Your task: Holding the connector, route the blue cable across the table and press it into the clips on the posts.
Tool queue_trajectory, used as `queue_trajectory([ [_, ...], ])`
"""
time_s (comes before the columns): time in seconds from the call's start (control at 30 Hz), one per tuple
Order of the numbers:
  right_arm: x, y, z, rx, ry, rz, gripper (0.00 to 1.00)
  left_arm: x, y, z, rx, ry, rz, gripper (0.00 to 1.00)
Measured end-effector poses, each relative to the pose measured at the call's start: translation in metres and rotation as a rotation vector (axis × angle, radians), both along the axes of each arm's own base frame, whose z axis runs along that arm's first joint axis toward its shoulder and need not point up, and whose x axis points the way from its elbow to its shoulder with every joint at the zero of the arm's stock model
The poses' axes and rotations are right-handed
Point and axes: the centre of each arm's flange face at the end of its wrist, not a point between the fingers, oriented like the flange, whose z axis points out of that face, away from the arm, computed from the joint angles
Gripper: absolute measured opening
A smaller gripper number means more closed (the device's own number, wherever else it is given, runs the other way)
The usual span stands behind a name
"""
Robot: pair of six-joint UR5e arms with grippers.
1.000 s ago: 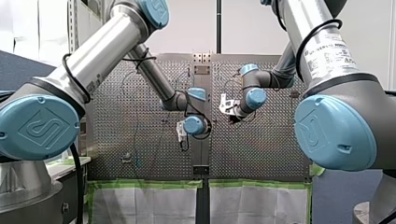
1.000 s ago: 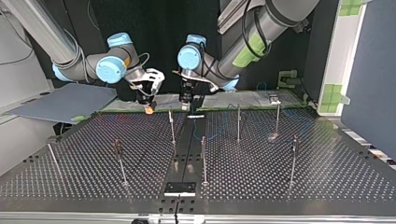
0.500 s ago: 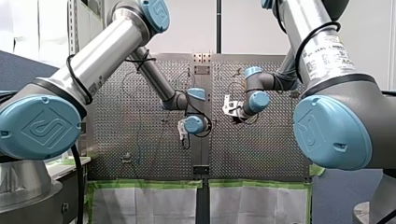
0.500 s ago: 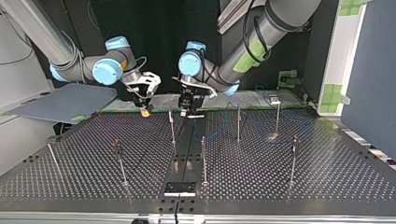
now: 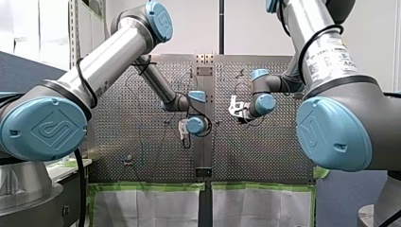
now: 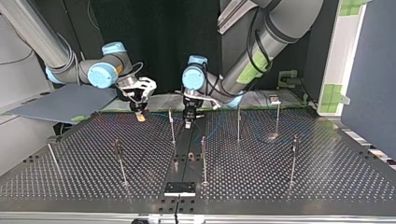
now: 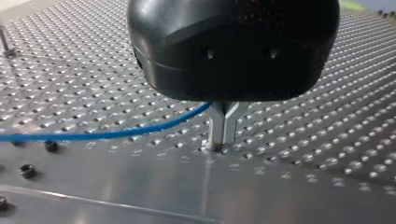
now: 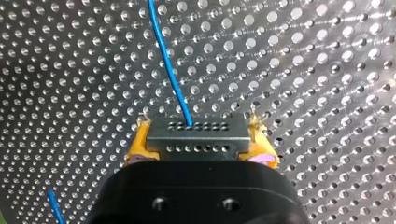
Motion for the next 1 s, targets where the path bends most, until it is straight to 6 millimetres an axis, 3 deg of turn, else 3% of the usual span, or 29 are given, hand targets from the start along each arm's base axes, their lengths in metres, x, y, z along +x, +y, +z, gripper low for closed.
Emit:
queue_trajectory([
  [0.47, -0.004, -0.04, -0.016, 0.011, -0.027, -0.023, 0.0, 0.013, 0.005, 0.01, 0.022, 0.001, 0.011, 0.02],
  [0.73, -0.005, -0.067, 0.004, -0.03, -0.062, -0.025, 0.0, 0.017, 0.006, 0.015, 0.029, -0.002, 0.016, 0.02],
  [0.9, -0.01, -0.074, 0.004, -0.033, -0.066, -0.027, 0.0, 0.016, 0.005, 0.014, 0.032, 0.002, 0.015, 0.02],
  [0.93, -0.011, -0.075, 0.003, -0.031, -0.065, -0.027, 0.0, 0.016, 0.005, 0.014, 0.032, 0.003, 0.014, 0.05],
  [0.97, -0.011, -0.075, 0.003, -0.03, -0.065, -0.027, 0.0, 0.016, 0.005, 0.014, 0.033, 0.003, 0.014, 0.16],
  [1.0, -0.011, -0.076, 0.002, -0.03, -0.065, -0.027, 0.0, 0.016, 0.004, 0.014, 0.033, 0.003, 0.013, 0.16],
])
